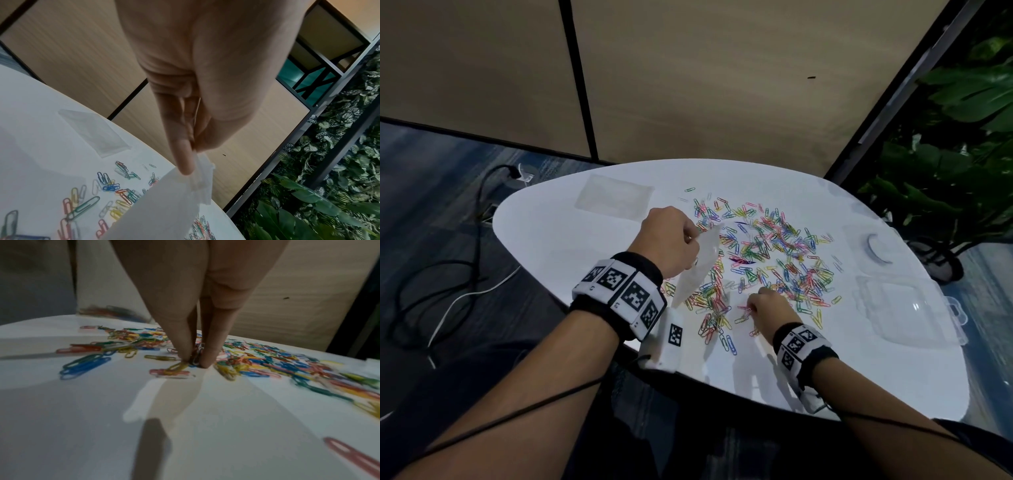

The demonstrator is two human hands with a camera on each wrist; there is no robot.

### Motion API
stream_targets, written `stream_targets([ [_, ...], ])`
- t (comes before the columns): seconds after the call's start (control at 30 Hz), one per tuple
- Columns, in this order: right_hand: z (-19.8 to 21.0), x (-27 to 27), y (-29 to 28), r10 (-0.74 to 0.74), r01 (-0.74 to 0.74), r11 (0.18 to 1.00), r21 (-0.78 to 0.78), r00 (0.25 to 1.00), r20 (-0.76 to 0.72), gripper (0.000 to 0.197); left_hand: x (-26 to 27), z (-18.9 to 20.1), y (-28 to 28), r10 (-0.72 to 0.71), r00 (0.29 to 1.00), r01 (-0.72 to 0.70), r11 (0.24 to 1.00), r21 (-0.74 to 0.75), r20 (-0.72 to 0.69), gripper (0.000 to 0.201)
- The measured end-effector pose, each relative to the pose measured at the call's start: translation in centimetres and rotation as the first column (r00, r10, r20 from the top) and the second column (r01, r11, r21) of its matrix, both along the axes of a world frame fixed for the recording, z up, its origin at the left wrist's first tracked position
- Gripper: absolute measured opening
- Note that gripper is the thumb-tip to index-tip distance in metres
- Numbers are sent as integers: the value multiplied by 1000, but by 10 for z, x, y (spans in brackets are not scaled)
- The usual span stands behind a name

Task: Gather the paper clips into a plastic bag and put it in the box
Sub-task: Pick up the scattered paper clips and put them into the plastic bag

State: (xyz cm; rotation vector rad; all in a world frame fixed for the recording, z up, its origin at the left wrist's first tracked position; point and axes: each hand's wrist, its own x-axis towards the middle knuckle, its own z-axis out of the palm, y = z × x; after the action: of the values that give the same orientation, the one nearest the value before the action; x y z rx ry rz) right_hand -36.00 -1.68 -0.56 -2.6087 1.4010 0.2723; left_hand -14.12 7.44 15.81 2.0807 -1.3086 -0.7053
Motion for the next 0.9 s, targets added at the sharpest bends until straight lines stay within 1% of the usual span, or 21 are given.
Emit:
stream_targets([
  [0.03,3,-2,-3,-47,46,999,24,998,46,12,0,0,0,-5,1000,5,1000,5,1,23],
  [0.1,14,-10,-11,-227,208,970,128,960,164,10,0,0,0,-6,1000,6,1000,11,-5,24],
  [0.17,27,-19,-22,-434,355,886,300,860,266,9,-1,0,-1,-12,1000,13,1000,15,-6,24],
  [0.2,34,-22,-27,-521,380,826,417,796,308,13,-2,0,-1,-18,1000,18,1000,14,-8,23],
  [0.23,42,-22,-31,-592,359,765,535,717,367,20,-3,1,-1,-24,1000,25,1000,14,-11,22],
  [0.27,52,-20,-33,-666,307,700,645,607,434,27,-4,1,-2,-31,999,31,999,13,-12,21],
  [0.3,63,-15,-34,-740,214,628,748,462,489,30,-6,1,-3,-38,999,38,999,12,-12,20],
  [0.33,78,-8,-32,-791,97,570,816,333,513,29,-8,1,-4,-46,999,46,999,10,-11,19],
  [0.37,93,0,-30,-819,-21,531,847,245,519,27,-10,0,-5,-54,999,54,999,6,-8,19],
  [0.4,107,8,-25,-834,-120,505,855,190,519,26,-12,-1,-6,-61,998,61,998,2,-3,19],
  [0.43,121,17,-18,-836,-201,492,847,161,524,24,-14,-2,-7,-65,998,65,998,-4,3,19],
  [0.47,128,25,-12,-834,-251,485,838,153,529,22,-15,-4,-8,-69,998,69,998,-14,8,19],
  [0.5,134,33,-5,-825,-267,490,830,167,541,19,-18,-6,-9,-72,997,72,997,-25,7,19],
  [0.57,133,45,7,-768,-188,562,806,242,592,10,-22,-9,-10,-80,997,80,996,-46,-6,19],
  [0.6,130,49,11,-720,-123,623,773,296,628,9,-23,-10,-11,-88,996,87,995,-56,-8,19],
  [0.67,121,53,13,-587,-1,759,651,430,685,18,-26,-11,-11,-107,994,106,992,-68,-7,19],
  [0.7,119,54,13,-527,31,805,593,496,690,22,-27,-11,-11,-115,993,115,991,-70,-2,18],
  [0.77,120,58,16,-455,72,854,516,583,673,26,-28,-11,-10,-123,992,123,990,-72,16,20],
  [0.83,125,60,19,-352,91,914,396,665,659,20,-28,-10,-8,-116,993,116,991,-72,13,23],
  [0.87,128,60,21,-246,60,953,298,725,643,18,-27,-9,-8,-113,994,113,991,-73,4,23],
  [0.9,129,59,23,-131,-1,978,210,781,610,21,-27,-8,-7,-109,994,109,991,-73,-5,22],
])
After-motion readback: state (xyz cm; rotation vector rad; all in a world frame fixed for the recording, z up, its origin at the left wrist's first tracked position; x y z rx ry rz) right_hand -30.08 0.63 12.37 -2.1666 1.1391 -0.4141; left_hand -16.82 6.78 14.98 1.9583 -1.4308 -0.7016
